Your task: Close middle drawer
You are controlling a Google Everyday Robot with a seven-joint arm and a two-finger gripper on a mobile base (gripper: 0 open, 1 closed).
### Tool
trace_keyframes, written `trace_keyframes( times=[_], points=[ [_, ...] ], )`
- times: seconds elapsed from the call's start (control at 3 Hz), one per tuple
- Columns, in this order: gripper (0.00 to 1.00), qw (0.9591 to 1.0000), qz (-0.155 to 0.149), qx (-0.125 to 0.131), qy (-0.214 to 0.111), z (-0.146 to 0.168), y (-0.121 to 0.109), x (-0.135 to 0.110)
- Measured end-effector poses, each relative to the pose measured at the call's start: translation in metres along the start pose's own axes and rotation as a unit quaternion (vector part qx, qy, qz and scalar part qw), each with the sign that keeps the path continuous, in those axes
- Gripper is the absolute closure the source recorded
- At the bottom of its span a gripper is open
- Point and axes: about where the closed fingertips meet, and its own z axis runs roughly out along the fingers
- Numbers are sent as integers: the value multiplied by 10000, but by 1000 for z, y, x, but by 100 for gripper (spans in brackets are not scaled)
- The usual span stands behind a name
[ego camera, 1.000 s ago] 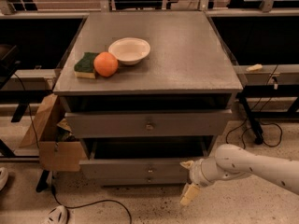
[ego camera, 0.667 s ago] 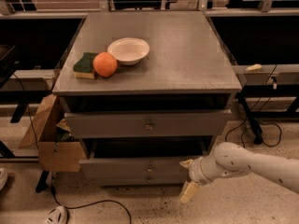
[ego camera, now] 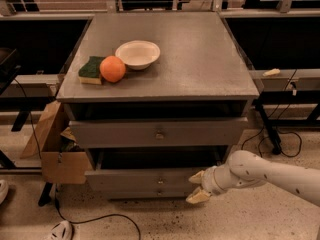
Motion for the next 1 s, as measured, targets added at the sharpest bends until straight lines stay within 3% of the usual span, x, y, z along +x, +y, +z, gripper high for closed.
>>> trace_keyframes(
  times=[0.33, 0.67, 1.0],
  points=[
    [71, 10000, 20, 52, -15, 1, -6, -3],
    [57, 10000, 24, 82, -23, 1, -10, -5],
    [34, 10000, -17, 95, -13, 6, -19, -14]
  ],
)
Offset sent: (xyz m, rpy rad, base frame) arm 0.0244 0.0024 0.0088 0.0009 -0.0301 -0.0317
